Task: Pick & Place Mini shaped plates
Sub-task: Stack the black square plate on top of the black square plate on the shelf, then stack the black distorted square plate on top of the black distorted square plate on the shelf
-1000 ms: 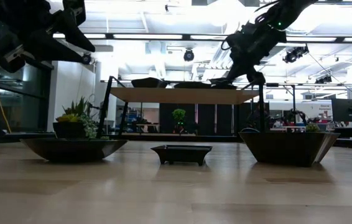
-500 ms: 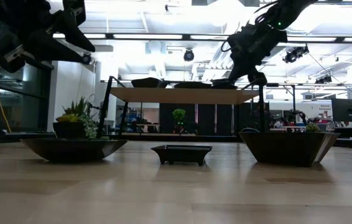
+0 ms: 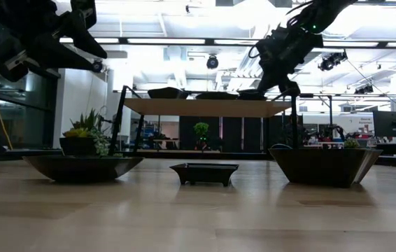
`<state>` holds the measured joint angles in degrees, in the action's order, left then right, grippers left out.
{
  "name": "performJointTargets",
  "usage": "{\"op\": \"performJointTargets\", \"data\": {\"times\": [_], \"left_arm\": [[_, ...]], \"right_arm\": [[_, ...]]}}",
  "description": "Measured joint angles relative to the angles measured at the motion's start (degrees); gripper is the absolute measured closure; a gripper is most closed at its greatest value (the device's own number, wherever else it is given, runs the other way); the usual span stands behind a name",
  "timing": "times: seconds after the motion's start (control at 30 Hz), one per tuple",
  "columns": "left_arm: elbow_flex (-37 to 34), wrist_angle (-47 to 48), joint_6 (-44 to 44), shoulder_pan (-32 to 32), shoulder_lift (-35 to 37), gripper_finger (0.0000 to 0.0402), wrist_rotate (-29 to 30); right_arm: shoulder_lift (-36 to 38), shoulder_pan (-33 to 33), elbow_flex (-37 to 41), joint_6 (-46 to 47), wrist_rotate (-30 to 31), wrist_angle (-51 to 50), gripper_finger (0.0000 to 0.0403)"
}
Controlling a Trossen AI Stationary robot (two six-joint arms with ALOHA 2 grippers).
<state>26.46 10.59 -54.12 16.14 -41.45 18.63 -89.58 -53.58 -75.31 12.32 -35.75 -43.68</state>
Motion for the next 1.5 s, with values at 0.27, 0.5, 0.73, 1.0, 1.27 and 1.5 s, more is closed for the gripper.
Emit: {"op": "performJointTargets", "data": {"times": [0.27, 0.5, 0.73, 1.0, 1.27, 1.5], "left_arm": [[0.0, 0.0, 0.0, 0.0, 0.0, 0.0266, 0.0], [0.0, 0.0, 0.0, 0.0, 0.0, 0.0266, 0.0], [0.0, 0.3, 0.5, 0.0, 0.0, 0.0266, 0.0], [0.0, 0.5, 2.0, 0.0, 0.0, 0.0266, 0.0], [0.0, 1.8, 4.2, 0.0, 0.0, 0.0266, 0.0], [0.0, 1.8, 5.4, 0.0, 0.0, 0.0266, -0.1]], "right_arm": [[0.0, 0.0, 0.0, -0.4, 0.4, 0.0, 0.0325], [0.0, -0.4, -0.9, -1.1, 0.3, -0.7, 0.0287], [1.1, -1.6, -7.3, -6.0, 0.7, -7.2, 0.0285], [7.7, 0.6, -9.6, -12.1, 6.1, -15.3, 0.0285], [19.7, 10.3, 0.1, -11.3, 15.3, -15.4, 0.0285], [31.9, 22.7, 16.4, -6.4, 16.3, -6.1, 0.0285]]}}
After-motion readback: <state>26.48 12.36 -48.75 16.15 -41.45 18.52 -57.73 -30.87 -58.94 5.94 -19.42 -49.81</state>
